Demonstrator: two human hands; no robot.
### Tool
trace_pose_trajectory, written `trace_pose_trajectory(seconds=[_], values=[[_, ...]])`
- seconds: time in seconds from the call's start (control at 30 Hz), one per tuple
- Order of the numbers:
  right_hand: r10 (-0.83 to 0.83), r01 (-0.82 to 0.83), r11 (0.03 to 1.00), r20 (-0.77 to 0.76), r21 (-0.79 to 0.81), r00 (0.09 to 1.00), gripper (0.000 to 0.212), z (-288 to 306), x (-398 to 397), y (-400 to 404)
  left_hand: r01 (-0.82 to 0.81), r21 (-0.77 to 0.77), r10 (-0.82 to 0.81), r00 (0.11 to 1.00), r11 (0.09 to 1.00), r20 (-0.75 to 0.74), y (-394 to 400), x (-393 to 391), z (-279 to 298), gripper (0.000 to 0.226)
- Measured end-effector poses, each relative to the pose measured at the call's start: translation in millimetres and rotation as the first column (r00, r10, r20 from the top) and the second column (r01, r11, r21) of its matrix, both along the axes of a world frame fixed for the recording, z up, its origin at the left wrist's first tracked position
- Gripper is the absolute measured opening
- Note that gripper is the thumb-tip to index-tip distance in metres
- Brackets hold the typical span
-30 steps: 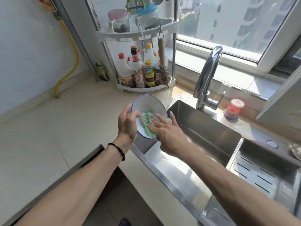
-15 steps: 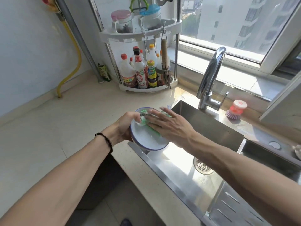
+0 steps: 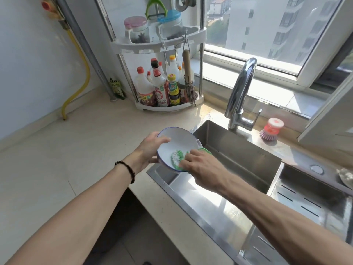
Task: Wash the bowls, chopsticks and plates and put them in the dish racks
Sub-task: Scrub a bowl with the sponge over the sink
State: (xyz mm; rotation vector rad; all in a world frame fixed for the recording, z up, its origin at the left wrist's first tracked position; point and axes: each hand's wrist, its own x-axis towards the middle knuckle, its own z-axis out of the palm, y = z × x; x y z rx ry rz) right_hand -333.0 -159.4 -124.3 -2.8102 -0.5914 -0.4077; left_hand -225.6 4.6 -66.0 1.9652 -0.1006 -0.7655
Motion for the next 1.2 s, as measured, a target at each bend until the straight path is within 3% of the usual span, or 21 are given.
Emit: trace_pose_trajectory(seconds=[0.03, 0.07, 0.1, 0.17, 0.2, 0.23, 0.27, 0.3, 0.37, 0.43, 0.5, 0.53, 0.6, 0.7, 0.8, 0.87, 0.97, 1.03, 1.13, 1.17, 1.2], values=[[-0.006, 0.006, 1.000, 0.024, -0.009, 1.000, 0.031, 1.8, -1.3, -3.3, 0.040, 0.128, -0.069, 0.971, 0.991, 0.230, 1.8, 0.7, -6.1, 0.063], [-0.008, 0.009, 1.000, 0.038, -0.017, 0.999, 0.031, 3.3, -3.6, -6.7, 0.084, 0.258, -0.196, 0.875, 0.962, 0.444, 4.9, -1.6, -8.5, 0.074], [-0.004, 0.005, 1.000, 0.048, -0.024, 0.999, 0.031, 3.4, -5.2, -10.2, 0.167, 0.391, -0.384, 0.716, 0.905, 0.583, 9.3, -4.3, -10.4, 0.082], [-0.006, 0.007, 1.000, 0.032, -0.015, 0.999, 0.033, 4.1, -7.4, -15.8, 0.301, 0.667, -0.732, 0.257, 0.681, 0.631, 14.0, -6.7, -19.1, 0.075], [-0.017, 0.018, 1.000, 0.013, -0.004, 1.000, 0.035, 4.9, -8.0, -17.4, 0.284, 0.773, -0.813, 0.045, 0.568, 0.581, 13.6, -9.2, -23.9, 0.057], [-0.025, 0.025, 1.000, 0.004, 0.007, 1.000, 0.036, 5.3, -8.2, -19.3, 0.253, 0.835, -0.848, -0.088, 0.488, 0.523, 12.2, -10.4, -29.1, 0.038], [-0.034, 0.034, 0.999, -0.012, 0.012, 0.999, 0.035, 6.7, -8.8, -20.6, 0.225, 0.861, -0.859, -0.140, 0.456, 0.492, 8.2, -12.9, -28.5, 0.026], [-0.037, 0.037, 0.999, -0.018, 0.017, 0.999, 0.031, 7.6, -9.7, -22.8, 0.241, 0.851, -0.856, -0.121, 0.467, 0.504, 4.1, -12.9, -28.5, 0.023], [-0.049, 0.049, 0.999, -0.028, 0.000, 0.998, 0.028, 12.7, -12.3, -29.7, 0.285, 0.810, -0.852, 0.056, 0.513, 0.520, -3.2, -15.4, -25.6, 0.011], [-0.126, 0.132, 0.989, -0.080, 0.063, 0.989, 0.047, 17.1, -16.1, -38.6, 0.361, 0.745, -0.818, 0.383, 0.561, 0.430, -4.0, -18.3, -21.8, 0.010], [-0.285, 0.323, 0.916, -0.181, 0.238, 0.941, 0.063, 15.6, -21.4, -44.4, 0.449, 0.499, -0.646, 0.679, 0.741, 0.348, -1.8, -20.2, -20.5, 0.009], [-0.356, 0.427, 0.843, -0.254, 0.327, 0.899, 0.064, 13.5, -24.1, -43.3, 0.452, 0.333, -0.546, 0.785, 0.828, 0.292, -1.4, -21.9, -19.8, 0.012], [-0.323, 0.533, 0.650, -0.439, 0.542, 0.839, 0.061, 12.7, -27.7, -28.1, 0.374, 0.071, -0.380, 0.903, 0.925, 0.200, -3.7, -25.4, -16.6, 0.015], [-0.037, 0.539, 0.260, -0.550, 0.801, 0.834, 0.060, 19.1, -28.2, 7.4, 0.302, -0.092, -0.287, 0.946, 0.949, 0.147, -16.7, -37.2, -8.6, 0.014], [-0.023, 0.501, 0.176, -0.505, 0.847, 0.863, 0.076, 26.5, -29.2, 26.8, 0.281, -0.157, -0.266, 0.958, 0.947, 0.112, -25.0, -45.3, 2.4, 0.015], [-0.068, 0.450, 0.096, -0.445, 0.888, 0.893, 0.065, 27.5, -26.1, 24.4, 0.276, -0.169, -0.265, 0.960, 0.946, 0.087, -23.1, -46.7, 9.3, 0.022], [-0.097, 0.498, -0.044, -0.499, 0.866, 0.861, 0.048, 33.0, -8.5, 6.5, 0.292, -0.174, -0.279, 0.956, 0.941, 0.094, -23.5, -53.0, 13.0, 0.022], [-0.095, 0.531, -0.029, -0.532, 0.847, 0.842, 0.043, 36.6, 5.0, 4.1, 0.260, -0.181, -0.237, 0.961, 0.948, 0.140, -27.4, -58.1, 12.9, 0.022], [-0.250, 0.531, 0.269, -0.474, 0.803, 0.844, 0.048, 37.9, 5.5, 18.5, 0.265, -0.157, -0.226, 0.947, 0.952, 0.228, -32.8, -52.8, 14.1, 0.007], [-0.264, 0.527, 0.276, -0.464, 0.804, 0.846, 0.046, 35.4, 5.0, 19.9, 0.298, -0.137, -0.260, 0.936, 0.945, 0.239, -32.3, -51.2, 15.7, 0.005], [-0.240, 0.532, 0.219, -0.484, 0.818, 0.842, 0.044, 36.4, 4.3, 18.0, 0.334, -0.116, -0.300, 0.923, 0.935, 0.243, -31.5, -49.6, 17.0, 0.007]])
